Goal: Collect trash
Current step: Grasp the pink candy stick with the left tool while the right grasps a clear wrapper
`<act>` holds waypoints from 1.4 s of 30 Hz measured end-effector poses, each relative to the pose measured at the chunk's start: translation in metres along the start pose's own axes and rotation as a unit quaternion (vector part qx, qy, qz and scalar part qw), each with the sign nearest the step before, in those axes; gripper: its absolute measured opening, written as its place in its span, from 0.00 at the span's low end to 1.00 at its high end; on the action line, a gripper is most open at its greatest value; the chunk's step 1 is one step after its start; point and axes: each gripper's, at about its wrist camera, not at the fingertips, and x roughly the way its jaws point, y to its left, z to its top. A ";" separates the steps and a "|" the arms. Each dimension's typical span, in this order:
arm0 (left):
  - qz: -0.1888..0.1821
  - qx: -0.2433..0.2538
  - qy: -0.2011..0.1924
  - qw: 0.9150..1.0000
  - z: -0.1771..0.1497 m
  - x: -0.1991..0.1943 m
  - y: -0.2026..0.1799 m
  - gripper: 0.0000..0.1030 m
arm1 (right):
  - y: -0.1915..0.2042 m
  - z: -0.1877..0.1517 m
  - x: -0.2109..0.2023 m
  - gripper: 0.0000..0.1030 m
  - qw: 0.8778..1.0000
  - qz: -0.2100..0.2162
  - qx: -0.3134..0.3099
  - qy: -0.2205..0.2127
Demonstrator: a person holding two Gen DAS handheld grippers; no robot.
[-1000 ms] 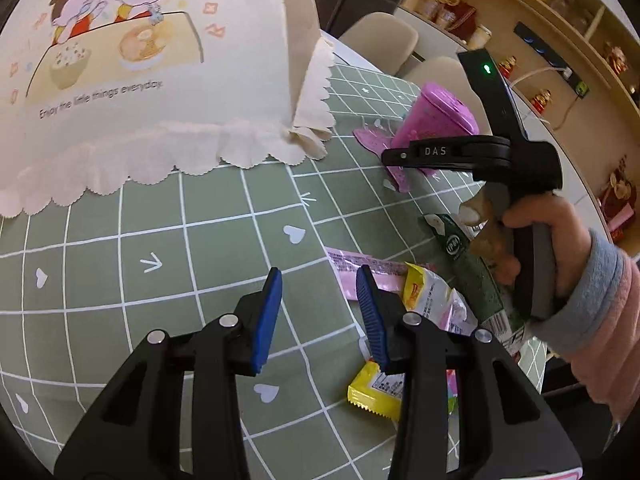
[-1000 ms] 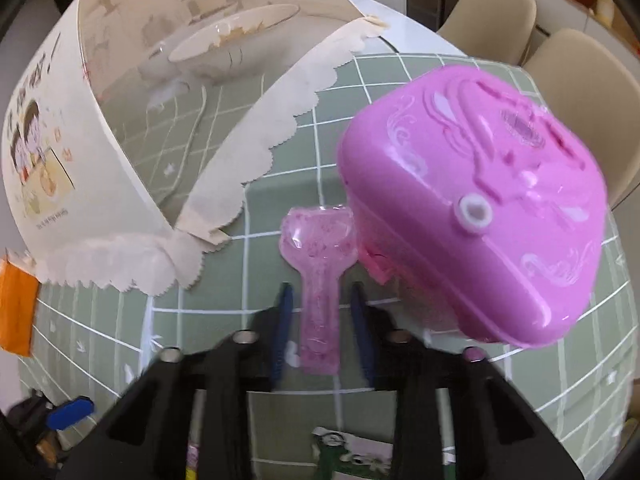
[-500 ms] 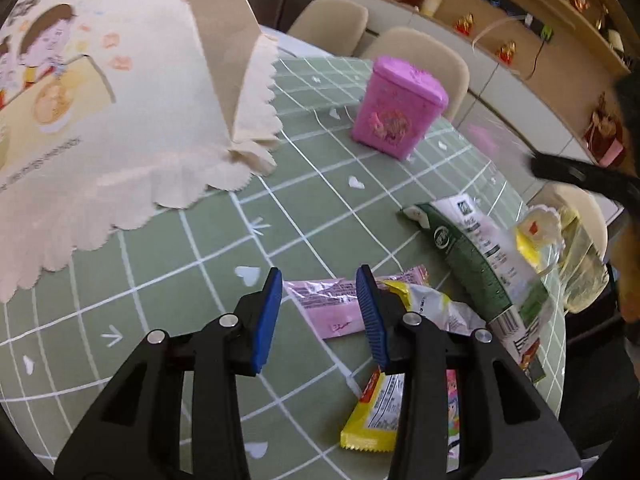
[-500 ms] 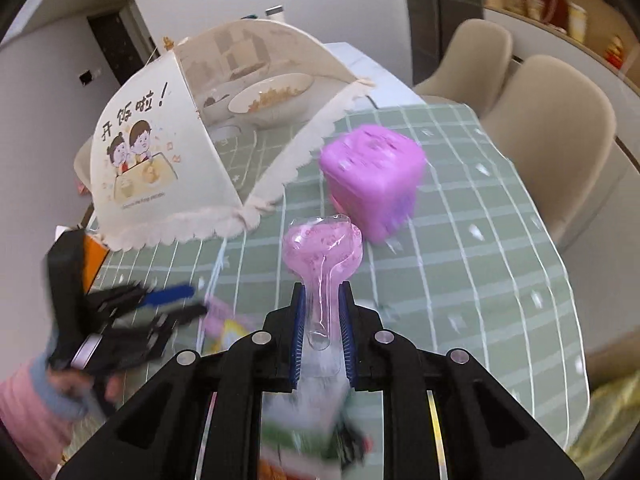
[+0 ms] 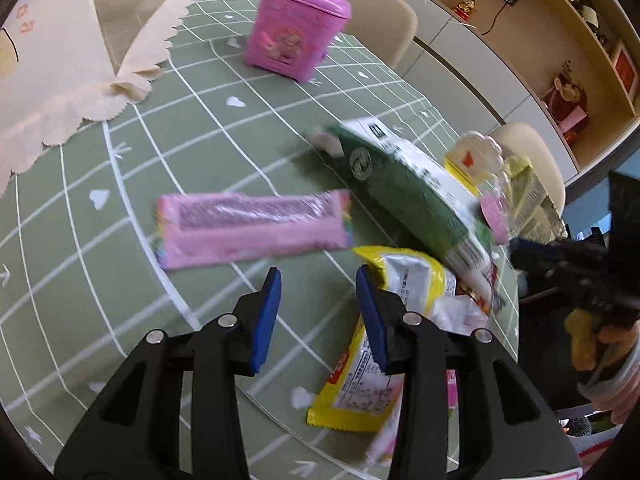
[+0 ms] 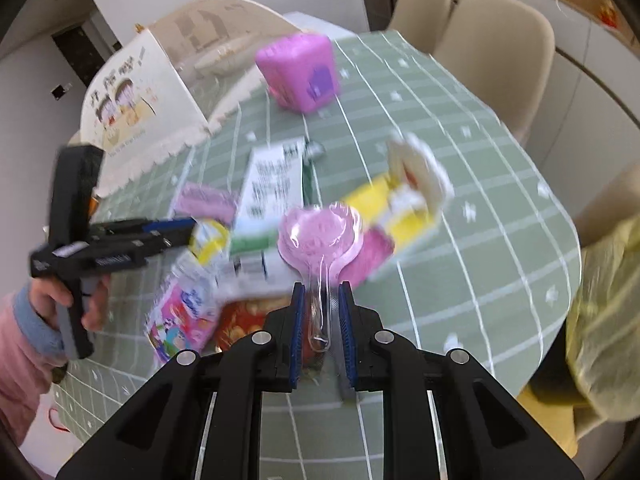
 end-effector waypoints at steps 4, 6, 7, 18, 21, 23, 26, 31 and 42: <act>0.004 -0.004 -0.011 1.000 -0.003 -0.013 -0.001 0.36 | -0.008 -0.011 0.000 0.17 1.000 -0.012 -0.003 -0.009; 0.011 -0.003 -0.020 1.000 -0.003 -0.019 0.000 0.36 | -0.011 -0.013 -0.005 0.23 1.000 -0.006 -0.007 -0.025; 0.015 -0.001 -0.025 1.000 -0.003 -0.023 0.001 0.36 | -0.012 -0.013 -0.007 0.27 0.999 -0.002 -0.009 -0.031; 0.073 0.116 0.005 0.990 0.017 -0.013 0.016 0.36 | -0.021 0.000 0.004 0.32 0.998 -0.029 -0.017 -0.044; 0.085 0.165 0.030 0.982 0.023 0.001 0.018 0.36 | -0.025 0.003 0.006 0.31 0.999 -0.016 -0.001 -0.041; 0.081 0.190 0.040 0.978 0.026 0.006 0.017 0.36 | -0.026 0.005 0.005 0.32 0.999 -0.010 0.002 -0.040; 0.092 0.229 0.049 0.968 0.035 0.013 0.012 0.36 | -0.025 0.006 0.003 0.32 0.999 -0.016 -0.005 -0.040; 0.096 0.205 0.043 0.973 0.055 0.026 0.007 0.36 | -0.029 0.007 -0.004 0.30 0.998 -0.014 0.001 -0.053; 0.019 0.196 0.032 0.980 0.064 0.008 -0.013 0.36 | -0.032 0.019 -0.032 0.09 0.997 0.009 0.010 -0.081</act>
